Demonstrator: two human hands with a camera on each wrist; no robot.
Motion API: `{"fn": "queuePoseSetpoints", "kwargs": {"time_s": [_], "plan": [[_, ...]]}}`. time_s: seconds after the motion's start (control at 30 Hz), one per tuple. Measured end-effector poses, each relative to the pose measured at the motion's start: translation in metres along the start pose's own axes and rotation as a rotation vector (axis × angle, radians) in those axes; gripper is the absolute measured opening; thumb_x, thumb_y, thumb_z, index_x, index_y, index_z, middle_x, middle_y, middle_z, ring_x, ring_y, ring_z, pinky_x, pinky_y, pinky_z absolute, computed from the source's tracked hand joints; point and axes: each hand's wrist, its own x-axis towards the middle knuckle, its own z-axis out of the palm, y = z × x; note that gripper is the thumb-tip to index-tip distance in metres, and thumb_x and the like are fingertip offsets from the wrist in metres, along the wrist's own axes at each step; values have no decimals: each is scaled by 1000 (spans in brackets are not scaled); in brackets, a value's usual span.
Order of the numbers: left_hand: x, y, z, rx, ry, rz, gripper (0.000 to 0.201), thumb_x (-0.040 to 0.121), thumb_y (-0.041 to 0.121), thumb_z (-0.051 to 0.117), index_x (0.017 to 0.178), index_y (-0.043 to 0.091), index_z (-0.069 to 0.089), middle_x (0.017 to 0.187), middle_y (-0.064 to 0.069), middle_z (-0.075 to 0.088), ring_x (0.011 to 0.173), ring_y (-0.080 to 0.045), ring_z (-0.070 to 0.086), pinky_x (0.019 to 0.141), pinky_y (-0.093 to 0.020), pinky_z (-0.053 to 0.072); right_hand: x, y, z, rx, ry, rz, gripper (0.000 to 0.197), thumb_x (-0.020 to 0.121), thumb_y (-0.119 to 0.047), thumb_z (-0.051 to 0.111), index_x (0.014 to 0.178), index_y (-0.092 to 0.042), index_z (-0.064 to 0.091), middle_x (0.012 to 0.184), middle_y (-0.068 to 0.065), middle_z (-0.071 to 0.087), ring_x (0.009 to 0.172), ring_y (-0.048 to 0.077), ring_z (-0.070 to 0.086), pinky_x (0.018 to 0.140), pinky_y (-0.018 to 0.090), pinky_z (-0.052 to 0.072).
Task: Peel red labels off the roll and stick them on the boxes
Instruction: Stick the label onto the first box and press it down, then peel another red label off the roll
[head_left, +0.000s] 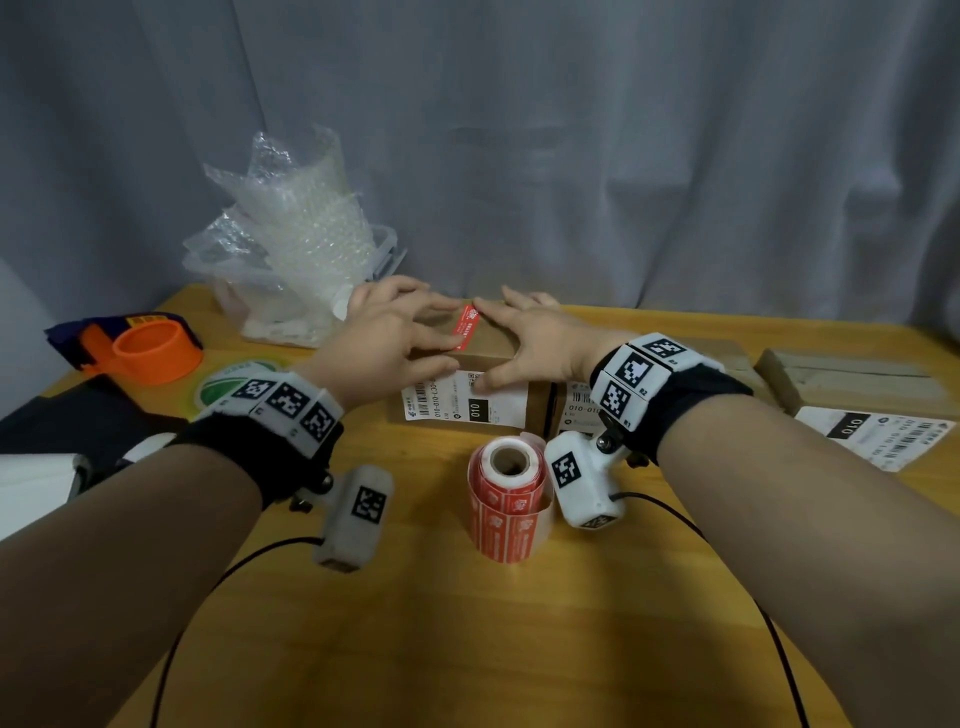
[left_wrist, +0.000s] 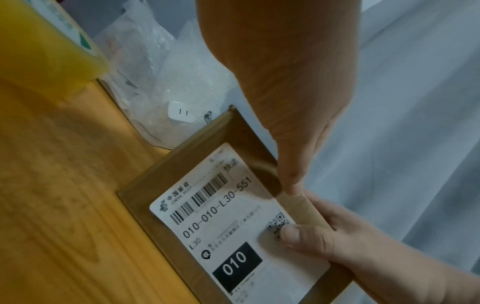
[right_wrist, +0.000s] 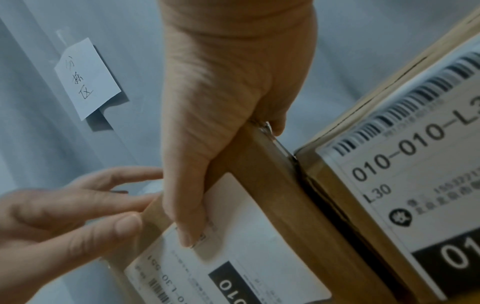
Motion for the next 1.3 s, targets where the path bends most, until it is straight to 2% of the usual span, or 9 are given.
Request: {"fn": "queuePoseSetpoints", "kwargs": {"time_s": [0.17,0.27,0.47,0.63,0.73,0.87,1.0,1.13,1.3], "plan": [[7,10,-19,136,-33,14,33,83,51,57,107,33,70,140,9,48,133,-22,29,107,-43,16,-5,-4,-10,-112,-1,-16,105,63,-78,57,147,-40,9,161,6,3,147,30,-1,116,58,2],[14,22,-31,240,-37,-37,38,85,50,52,114,30,65,141,3,46,133,-24,31,107,-44,20,-15,-8,-22,-66,81,-68,85,75,-73,49,147,-38,19,160,6,12,146,30,5,117,55,5],[4,60,-40,-33,30,-25,32,89,39,52,117,28,62,123,2,57,118,-22,45,103,-42,33,-56,0,-26,-25,198,-136,39,89,-32,55,125,-17,58,135,10,53,132,26,40,111,35,29],[-21,94,-34,-285,-284,32,37,84,17,57,120,25,60,117,3,55,110,-13,51,91,-24,40,-109,4,-5,158,204,-155,28,79,5,51,93,-9,70,119,9,59,111,23,55,95,31,44],[-34,108,-25,-294,-440,35,47,83,17,57,129,24,52,130,0,50,119,-15,45,95,-27,41,-129,4,11,229,236,-181,21,76,1,58,90,-13,65,117,6,54,111,20,52,96,29,43],[-50,114,-9,-203,-448,38,57,82,22,57,137,27,43,139,-1,44,129,-21,35,108,-41,35,-151,4,31,332,193,-137,40,78,-1,58,116,-15,58,121,-1,53,110,7,44,88,13,35],[-63,115,4,-223,-351,63,54,82,21,60,133,30,46,137,1,45,127,-21,36,108,-43,34,-162,7,55,456,140,-139,46,76,-6,67,119,-15,51,123,-2,53,119,10,46,102,23,36],[-63,119,13,-211,-184,25,43,86,25,59,128,31,51,130,3,51,124,-21,39,107,-42,31,-163,14,71,416,174,-153,44,74,-21,76,112,-15,54,117,2,58,113,16,51,103,35,41],[-55,121,22,-237,-99,-23,32,86,34,61,117,35,56,119,7,54,117,-17,40,102,-39,27,-162,20,78,390,336,-83,48,77,-28,73,119,-22,51,124,-3,41,121,15,36,108,38,33]]}}
